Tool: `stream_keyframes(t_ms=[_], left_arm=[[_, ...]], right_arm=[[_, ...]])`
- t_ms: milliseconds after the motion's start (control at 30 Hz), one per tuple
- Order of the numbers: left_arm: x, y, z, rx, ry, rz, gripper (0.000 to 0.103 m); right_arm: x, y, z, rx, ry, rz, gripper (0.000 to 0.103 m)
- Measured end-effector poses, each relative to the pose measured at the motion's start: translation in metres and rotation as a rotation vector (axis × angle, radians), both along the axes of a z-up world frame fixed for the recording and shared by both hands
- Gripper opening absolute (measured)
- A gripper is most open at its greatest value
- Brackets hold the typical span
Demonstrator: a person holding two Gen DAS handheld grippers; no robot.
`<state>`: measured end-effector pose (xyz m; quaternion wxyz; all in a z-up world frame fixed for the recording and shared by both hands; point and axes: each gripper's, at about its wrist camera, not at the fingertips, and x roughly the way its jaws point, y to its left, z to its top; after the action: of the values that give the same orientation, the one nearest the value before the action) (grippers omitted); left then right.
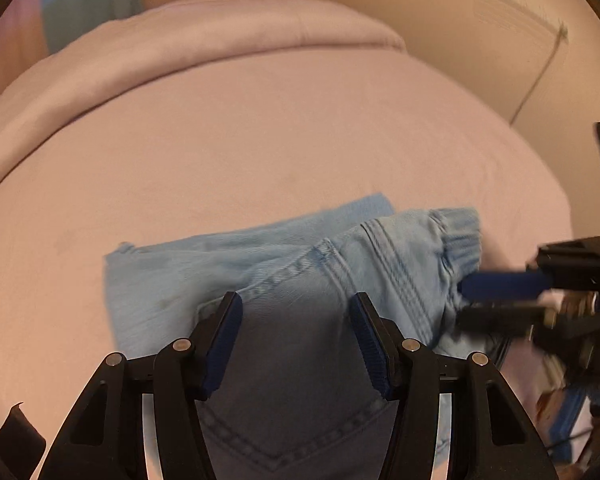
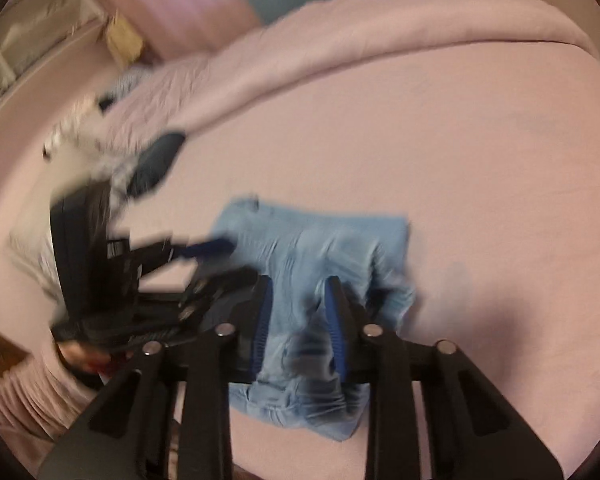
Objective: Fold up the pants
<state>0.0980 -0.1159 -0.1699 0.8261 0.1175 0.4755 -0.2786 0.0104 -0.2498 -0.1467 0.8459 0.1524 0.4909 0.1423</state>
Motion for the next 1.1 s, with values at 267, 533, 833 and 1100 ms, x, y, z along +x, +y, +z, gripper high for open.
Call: stream_keyframes(t_ms=[267,533,833,1100], left_arm=[[0.011,-0.026,-0.010,0.076,-0.005,-0.027,0.058],[-0.014,0.012,0.011,0.039,-0.075,0.029,0.058],[-0.052,0.047,0.006,0.077,-0.059,0.083,0.058],[-0.062,0.060,-0.021,0.049,-0.011,0.090,0.058]], right_arm=[[-0.020,-0.001,-0.029,-0.079,0.044,0.018,0.018],[-0.025,-0.012,0.016,0.022,-0.047,0.015,0.028],[0.023,0.008,0.018,-0.092,-0.076,0.018,0.028],[0.065,0.018,-0.022,-0.173,0.080,-0.039,0.023]])
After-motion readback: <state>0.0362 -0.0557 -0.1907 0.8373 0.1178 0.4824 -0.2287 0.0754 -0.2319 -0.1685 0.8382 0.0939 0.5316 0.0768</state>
